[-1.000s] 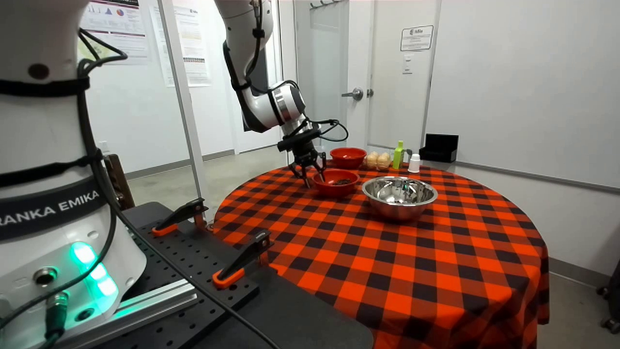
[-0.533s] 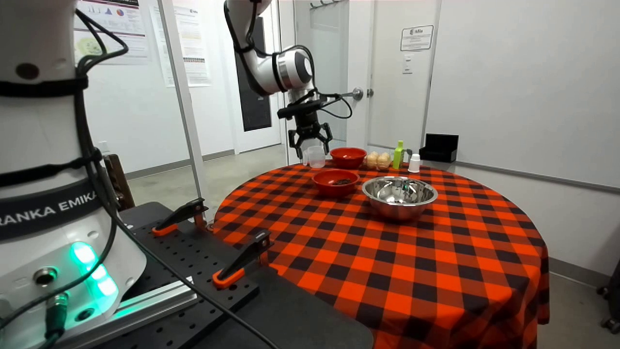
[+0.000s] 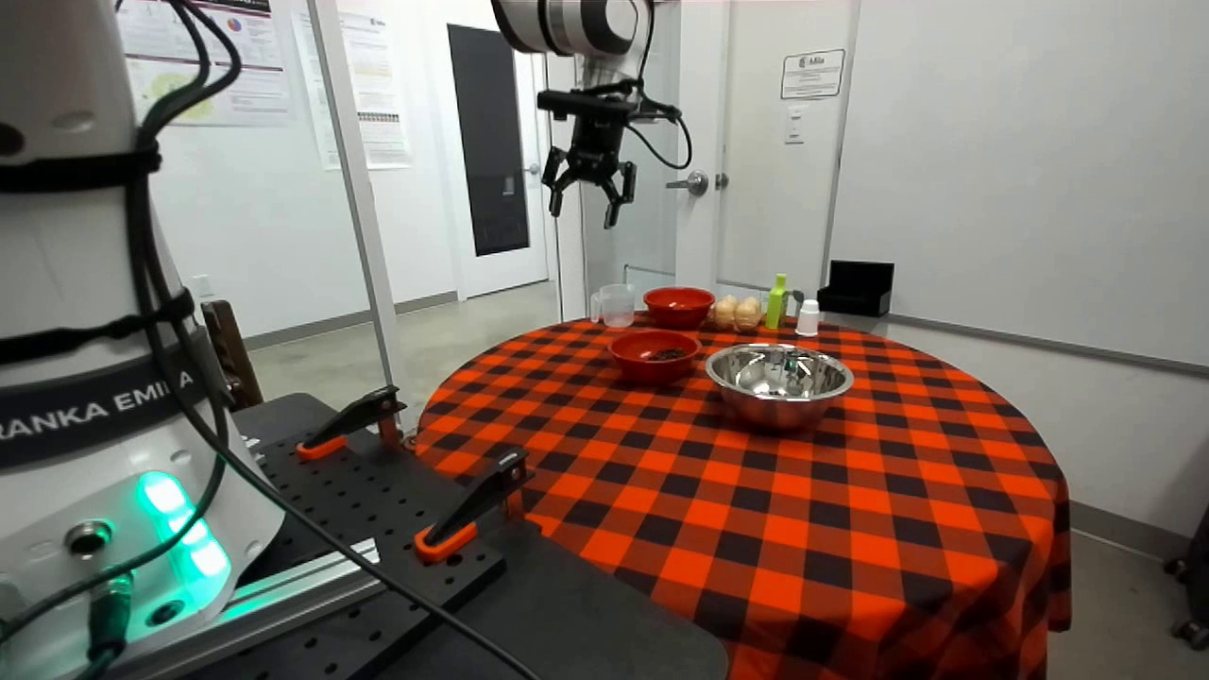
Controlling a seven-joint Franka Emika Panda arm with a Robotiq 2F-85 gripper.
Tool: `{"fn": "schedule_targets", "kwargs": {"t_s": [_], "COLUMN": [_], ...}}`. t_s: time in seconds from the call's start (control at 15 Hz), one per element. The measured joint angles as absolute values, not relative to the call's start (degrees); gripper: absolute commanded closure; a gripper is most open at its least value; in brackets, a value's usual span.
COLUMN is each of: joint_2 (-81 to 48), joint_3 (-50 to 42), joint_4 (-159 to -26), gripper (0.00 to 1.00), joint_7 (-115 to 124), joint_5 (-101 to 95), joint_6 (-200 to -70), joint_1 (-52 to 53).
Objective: Pour some contents from the red bowl into the silver bowl
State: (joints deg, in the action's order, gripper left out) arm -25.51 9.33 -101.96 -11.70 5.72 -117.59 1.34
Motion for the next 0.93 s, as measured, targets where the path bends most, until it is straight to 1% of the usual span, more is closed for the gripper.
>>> {"fn": "schedule_targets", "kwargs": {"t_s": [0.27, 0.67, 0.93], "joint_2": [-17.3, -5.3, -4.6], "joint_3": [8.1, 4.4, 4.1], "joint_4": [-107.1, -117.6, -118.3], "gripper": [0.0, 0.0, 0.0], "joint_7": [-11.7, -4.7, -4.5], "joint_5": [8.9, 8.8, 8.8], "joint_6": [-112.2, -112.1, -112.2], "joint_1": [-0.5, -0.5, -0.3]}}
